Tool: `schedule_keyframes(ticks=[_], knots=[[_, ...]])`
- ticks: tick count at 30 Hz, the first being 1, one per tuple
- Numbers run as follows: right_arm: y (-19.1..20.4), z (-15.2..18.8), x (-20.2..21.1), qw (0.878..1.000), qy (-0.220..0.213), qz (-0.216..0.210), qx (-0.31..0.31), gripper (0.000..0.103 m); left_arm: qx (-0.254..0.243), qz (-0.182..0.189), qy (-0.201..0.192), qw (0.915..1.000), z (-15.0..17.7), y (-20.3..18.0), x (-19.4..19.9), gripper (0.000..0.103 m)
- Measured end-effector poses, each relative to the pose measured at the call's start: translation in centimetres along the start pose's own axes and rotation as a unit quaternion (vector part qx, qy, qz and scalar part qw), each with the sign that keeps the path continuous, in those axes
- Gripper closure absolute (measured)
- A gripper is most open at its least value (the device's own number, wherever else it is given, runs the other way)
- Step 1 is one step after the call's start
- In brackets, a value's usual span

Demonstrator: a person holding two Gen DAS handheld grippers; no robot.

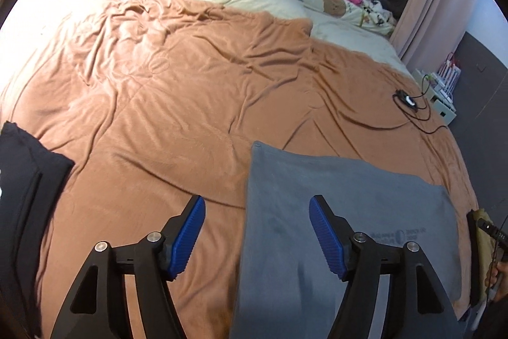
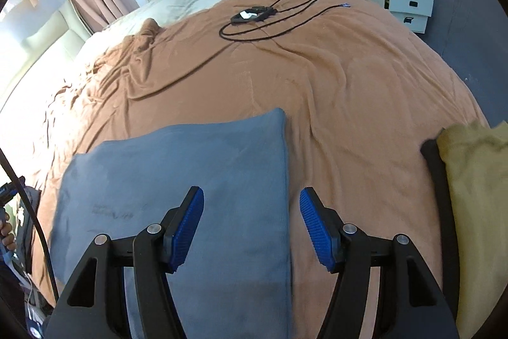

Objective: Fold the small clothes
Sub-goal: 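Open both grippers and raise them away from the folded shirt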

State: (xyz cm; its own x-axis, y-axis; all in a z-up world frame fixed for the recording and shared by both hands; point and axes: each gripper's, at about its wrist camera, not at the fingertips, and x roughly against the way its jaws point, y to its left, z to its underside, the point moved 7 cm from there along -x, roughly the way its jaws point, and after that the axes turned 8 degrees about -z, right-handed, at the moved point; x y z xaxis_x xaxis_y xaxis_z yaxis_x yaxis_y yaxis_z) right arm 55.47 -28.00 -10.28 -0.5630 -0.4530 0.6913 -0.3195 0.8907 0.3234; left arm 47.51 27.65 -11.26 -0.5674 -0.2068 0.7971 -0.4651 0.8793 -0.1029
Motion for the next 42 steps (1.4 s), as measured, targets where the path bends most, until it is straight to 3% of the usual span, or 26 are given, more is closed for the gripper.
schedule_keyframes(ticks=[4,5,7,9,13,17,23,30,38,42], knots=[[0.4,1.0,1.8,1.0,-0.005,0.001,0.004,0.04,0.007,0.01,-0.016,0.9998,1.2,0.1,2.4,0.016],[0.5,1.3,2.3,1.0,-0.007,-0.003,0.001,0.037,0.01,0.014,-0.022,0.9996,1.6,0.2,3.1,0.013],[0.7,2.0,3.6,1.0,-0.014,-0.009,-0.009,0.02,0.014,0.016,-0.031,0.9993,2.1,0.4,4.1,0.007],[1.0,2.8,4.7,1.0,-0.023,-0.011,-0.01,0.015,0.019,0.013,-0.046,0.9987,2.9,0.7,5.5,0.0],[1.7,4.9,6.4,0.999,-0.029,-0.014,-0.015,0.0,0.015,0.008,-0.06,0.9981,4.3,0.7,7.4,0.0],[2.3,7.5,8.0,0.999,-0.034,-0.025,-0.019,0.0,0.023,0.036,-0.053,0.9977,6.6,0.5,8.6,0.0],[1.6,10.6,9.5,0.998,-0.032,-0.038,-0.024,0.0,0.014,0.032,-0.045,0.9984,9.6,0.2,9.8,0.0],[0.4,12.7,11.4,0.995,-0.069,-0.043,-0.056,0.0,0.012,0.047,-0.037,0.9982,12.8,-0.1,10.5,0.0],[-0.4,16.6,10.6,0.99,-0.076,-0.061,-0.102,0.0,0.037,0.058,-0.019,0.9974,16.7,1.5,9.5,0.001],[-0.8,18.0,9.8,0.988,-0.073,-0.068,-0.122,0.003,0.067,0.081,-0.013,0.9943,18.2,2.9,8.9,0.005]])
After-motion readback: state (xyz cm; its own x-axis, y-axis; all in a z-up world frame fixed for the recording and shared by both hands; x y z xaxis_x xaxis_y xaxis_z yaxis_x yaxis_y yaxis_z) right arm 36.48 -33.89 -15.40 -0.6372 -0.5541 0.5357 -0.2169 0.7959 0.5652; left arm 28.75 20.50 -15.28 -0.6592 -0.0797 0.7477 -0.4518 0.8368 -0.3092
